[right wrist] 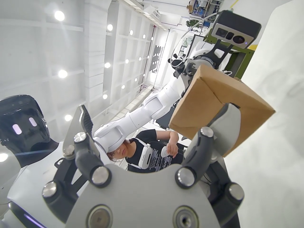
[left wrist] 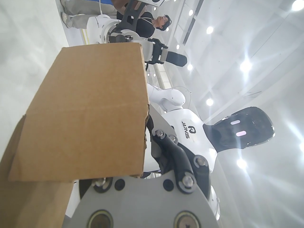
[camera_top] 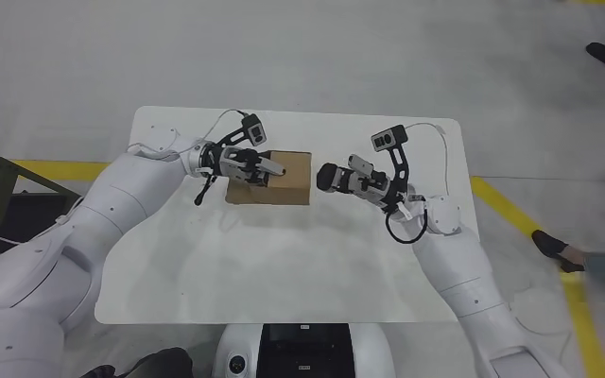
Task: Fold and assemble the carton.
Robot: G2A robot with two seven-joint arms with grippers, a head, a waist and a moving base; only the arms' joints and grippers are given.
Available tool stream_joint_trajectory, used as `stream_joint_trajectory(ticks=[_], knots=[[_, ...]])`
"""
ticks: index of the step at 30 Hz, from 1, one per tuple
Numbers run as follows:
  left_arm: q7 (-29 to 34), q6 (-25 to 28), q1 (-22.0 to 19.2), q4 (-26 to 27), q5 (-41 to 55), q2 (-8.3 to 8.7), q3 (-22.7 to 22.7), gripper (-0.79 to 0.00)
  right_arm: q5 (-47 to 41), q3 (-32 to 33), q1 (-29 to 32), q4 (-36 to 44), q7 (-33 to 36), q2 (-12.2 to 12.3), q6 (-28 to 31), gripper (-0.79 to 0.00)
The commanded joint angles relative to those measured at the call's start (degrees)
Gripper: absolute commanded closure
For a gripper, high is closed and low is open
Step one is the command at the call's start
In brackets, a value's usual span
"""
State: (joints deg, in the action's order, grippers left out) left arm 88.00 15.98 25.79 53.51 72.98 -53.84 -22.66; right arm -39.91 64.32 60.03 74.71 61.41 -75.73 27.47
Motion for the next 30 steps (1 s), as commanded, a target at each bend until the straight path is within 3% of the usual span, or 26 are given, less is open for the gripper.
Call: stream_joint_trajectory(ticks=[1, 11, 16, 30], knots=[[0.0, -0.2, 0.0, 0.0, -0.2, 0.2, 0.0, 0.0, 0.2, 0.5, 0.4, 0.5, -0.1, 0.2, -0.2, -0.785], [0.0, -2.5, -1.1, 2.6, -4.0, 1.32, 2.9, 0.0, 0.8, 1.8, 2.0, 2.0, -0.3, 0.6, -0.5, -0.785], [0.0, -3.8, -2.6, 6.3, -5.5, 2.16, 6.8, 0.0, 0.7, 3.3, 2.9, 2.2, 0.8, 1.1, -1.0, -0.785], [0.0, -3.8, -2.6, 6.3, -5.5, 2.16, 6.8, 0.0, 0.7, 3.3, 2.9, 2.2, 0.8, 1.1, -1.0, -0.785]])
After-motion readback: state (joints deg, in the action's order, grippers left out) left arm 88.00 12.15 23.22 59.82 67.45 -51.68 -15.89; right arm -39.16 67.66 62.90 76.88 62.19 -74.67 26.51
